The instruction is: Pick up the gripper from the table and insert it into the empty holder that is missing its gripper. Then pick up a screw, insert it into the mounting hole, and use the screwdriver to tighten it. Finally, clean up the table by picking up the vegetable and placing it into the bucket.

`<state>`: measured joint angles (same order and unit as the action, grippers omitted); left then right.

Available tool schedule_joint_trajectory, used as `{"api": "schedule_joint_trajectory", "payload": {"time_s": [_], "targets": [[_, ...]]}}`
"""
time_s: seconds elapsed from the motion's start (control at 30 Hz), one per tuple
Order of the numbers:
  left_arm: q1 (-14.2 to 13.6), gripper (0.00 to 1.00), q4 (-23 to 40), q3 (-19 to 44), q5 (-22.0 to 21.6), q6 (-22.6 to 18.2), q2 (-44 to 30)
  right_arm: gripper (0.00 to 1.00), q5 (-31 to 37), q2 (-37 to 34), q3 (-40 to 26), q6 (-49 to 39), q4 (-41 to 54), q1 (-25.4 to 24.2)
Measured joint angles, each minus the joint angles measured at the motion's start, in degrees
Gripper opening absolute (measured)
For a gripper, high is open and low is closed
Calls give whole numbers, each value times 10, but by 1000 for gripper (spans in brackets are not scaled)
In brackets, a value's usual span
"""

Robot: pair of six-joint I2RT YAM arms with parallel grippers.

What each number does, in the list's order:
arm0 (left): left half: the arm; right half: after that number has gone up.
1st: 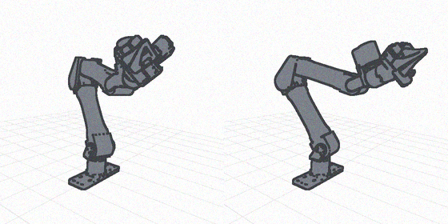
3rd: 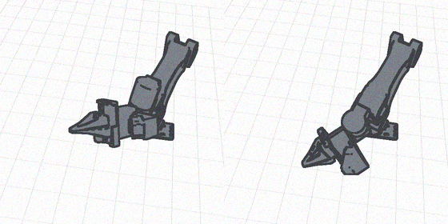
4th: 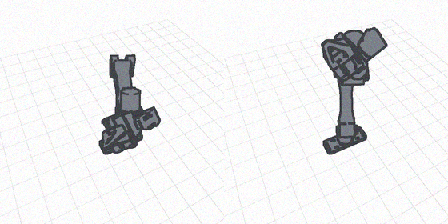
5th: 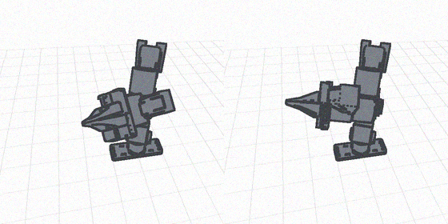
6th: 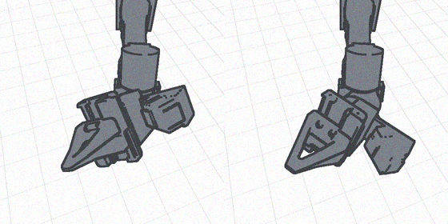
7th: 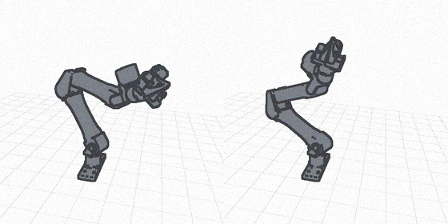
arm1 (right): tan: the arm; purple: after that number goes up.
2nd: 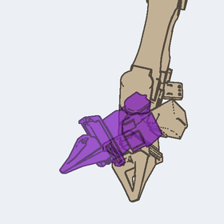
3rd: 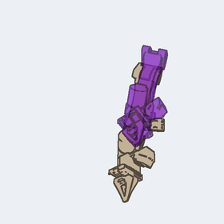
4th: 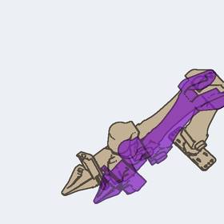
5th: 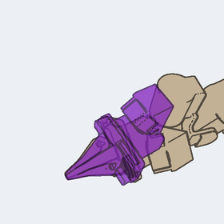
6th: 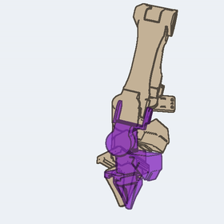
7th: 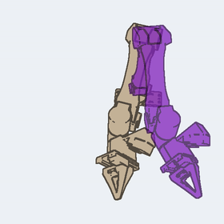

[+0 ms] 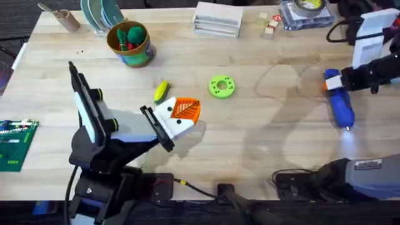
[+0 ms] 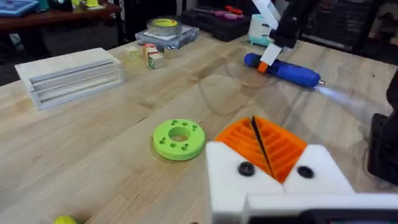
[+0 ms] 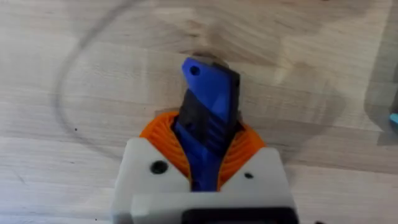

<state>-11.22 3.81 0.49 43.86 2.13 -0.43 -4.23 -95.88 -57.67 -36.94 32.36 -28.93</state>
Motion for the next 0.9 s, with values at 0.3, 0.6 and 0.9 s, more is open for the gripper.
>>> {"api": "schedule_joint_trajectory", "payload": {"time_s": [0.3, 0.6, 0.9], "targets": [[0, 4, 0, 0, 0, 0, 0, 138, 1, -1, 0, -2, 0, 0], [0, 4, 0, 0, 0, 0, 0, 132, 1, -1, 0, -2, 0, 0], [0, 4, 0, 0, 0, 0, 0, 124, -15, 44, -13, 59, -7, 6]]}}
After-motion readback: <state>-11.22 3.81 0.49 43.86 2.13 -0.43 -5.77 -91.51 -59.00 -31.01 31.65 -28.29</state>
